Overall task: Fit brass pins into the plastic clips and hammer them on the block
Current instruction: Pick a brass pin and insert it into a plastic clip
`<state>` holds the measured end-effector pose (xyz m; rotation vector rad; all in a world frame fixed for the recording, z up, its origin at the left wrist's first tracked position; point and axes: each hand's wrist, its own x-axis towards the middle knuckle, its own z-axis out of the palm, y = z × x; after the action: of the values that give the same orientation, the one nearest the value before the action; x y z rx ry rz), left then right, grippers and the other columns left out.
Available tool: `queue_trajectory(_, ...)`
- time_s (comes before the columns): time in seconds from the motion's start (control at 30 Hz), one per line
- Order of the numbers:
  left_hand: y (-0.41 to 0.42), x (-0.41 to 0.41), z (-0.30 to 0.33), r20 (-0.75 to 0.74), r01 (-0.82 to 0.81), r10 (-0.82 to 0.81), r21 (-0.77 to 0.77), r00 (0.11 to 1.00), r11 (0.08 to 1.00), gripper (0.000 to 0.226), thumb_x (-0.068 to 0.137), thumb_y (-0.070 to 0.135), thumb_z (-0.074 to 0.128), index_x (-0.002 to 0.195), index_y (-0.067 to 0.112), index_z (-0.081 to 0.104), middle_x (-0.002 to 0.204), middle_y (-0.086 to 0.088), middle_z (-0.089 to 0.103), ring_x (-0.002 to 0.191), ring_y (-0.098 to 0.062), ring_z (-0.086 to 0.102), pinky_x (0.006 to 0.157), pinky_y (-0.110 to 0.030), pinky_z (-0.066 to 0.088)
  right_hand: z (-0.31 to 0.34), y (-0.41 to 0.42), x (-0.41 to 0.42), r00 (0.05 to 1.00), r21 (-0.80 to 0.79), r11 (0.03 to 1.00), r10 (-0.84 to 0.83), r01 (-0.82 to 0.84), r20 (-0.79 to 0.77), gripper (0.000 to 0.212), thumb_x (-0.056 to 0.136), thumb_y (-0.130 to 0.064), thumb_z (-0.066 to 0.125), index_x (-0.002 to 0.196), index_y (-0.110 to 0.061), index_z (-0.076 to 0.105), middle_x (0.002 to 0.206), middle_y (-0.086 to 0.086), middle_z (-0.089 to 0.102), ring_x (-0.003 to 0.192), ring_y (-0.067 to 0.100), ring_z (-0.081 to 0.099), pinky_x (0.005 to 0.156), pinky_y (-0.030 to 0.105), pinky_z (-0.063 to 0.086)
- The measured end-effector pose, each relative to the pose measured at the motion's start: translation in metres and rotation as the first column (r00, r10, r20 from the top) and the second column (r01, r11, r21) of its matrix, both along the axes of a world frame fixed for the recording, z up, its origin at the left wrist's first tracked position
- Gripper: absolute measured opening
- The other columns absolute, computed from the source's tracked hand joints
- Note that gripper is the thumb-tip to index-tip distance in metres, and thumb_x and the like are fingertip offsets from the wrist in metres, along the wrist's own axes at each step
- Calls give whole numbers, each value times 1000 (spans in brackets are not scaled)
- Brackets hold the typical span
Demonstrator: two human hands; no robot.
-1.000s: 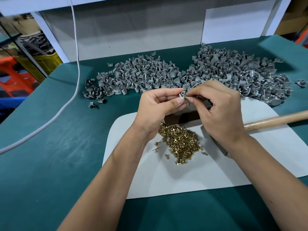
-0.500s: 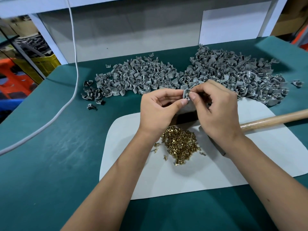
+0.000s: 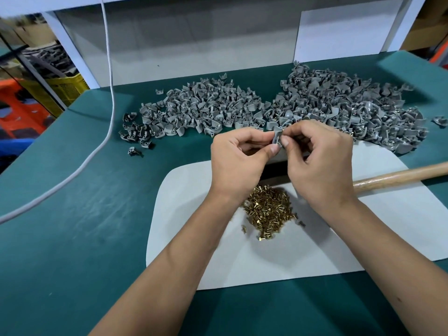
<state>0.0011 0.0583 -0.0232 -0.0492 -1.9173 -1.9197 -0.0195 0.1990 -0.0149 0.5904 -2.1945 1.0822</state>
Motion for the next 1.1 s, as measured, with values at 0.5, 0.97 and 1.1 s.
queue_trajectory(0.5, -7, 0, -2, -73, -175, 159, -447, 985, 877, 32, 79, 13, 87, 108, 22, 77, 90, 11, 74, 85, 0, 70, 83, -19, 59, 42, 61, -18, 871, 283, 906, 158, -315, 466, 7, 91, -25, 76, 85, -27, 78, 72, -14, 73, 67, -2, 67, 63, 10, 49)
queue_trajectory(0.97, -27, -14, -9, 66, -61, 107, -491, 992, 869, 11, 82, 11, 84, 88, 20, 80, 110, 3, 75, 113, -15, 65, 107, -42, 46, 45, 90, -18, 662, 414, 694, 120, -589, 740, 19, 89, -10, 76, 91, -29, 70, 83, -9, 73, 77, 5, 69, 76, 29, 58)
queue_trajectory(1.1, -25, -13, -9, 120, -36, 92, -405, 988, 913, 17, 82, 4, 82, 80, 20, 77, 114, -3, 73, 107, -11, 67, 97, -27, 51, 66, 79, -16, 707, 210, 811, 312, -546, 634, 9, 95, -16, 66, 91, -22, 72, 76, -7, 73, 67, 5, 68, 62, 16, 53)
